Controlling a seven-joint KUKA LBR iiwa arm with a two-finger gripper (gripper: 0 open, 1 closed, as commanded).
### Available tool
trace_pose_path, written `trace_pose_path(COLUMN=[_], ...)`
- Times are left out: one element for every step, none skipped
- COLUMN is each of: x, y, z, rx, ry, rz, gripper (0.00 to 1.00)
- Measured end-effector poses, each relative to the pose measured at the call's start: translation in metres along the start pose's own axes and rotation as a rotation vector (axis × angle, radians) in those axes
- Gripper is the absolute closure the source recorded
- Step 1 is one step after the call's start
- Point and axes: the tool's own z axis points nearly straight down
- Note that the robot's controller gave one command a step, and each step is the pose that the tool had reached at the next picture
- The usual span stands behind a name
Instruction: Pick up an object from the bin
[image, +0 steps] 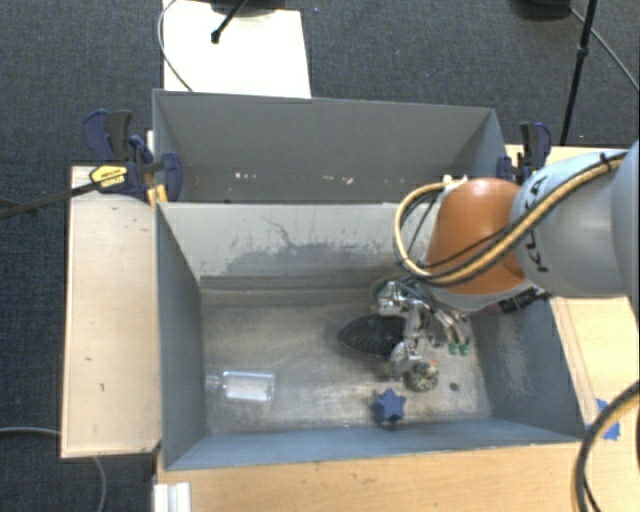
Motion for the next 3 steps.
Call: trace_pose_path(x=[0.000,-0.001,-0.002], y=[0.000,-0.001,-0.001], z=[-0.001,-0.038,-0.066], rx=[0.000,0.000,0.000], ry=[0.004,-0.005,-0.006], rz=[0.002,0.005,0.009], gripper=[1.00,1.00,1.00])
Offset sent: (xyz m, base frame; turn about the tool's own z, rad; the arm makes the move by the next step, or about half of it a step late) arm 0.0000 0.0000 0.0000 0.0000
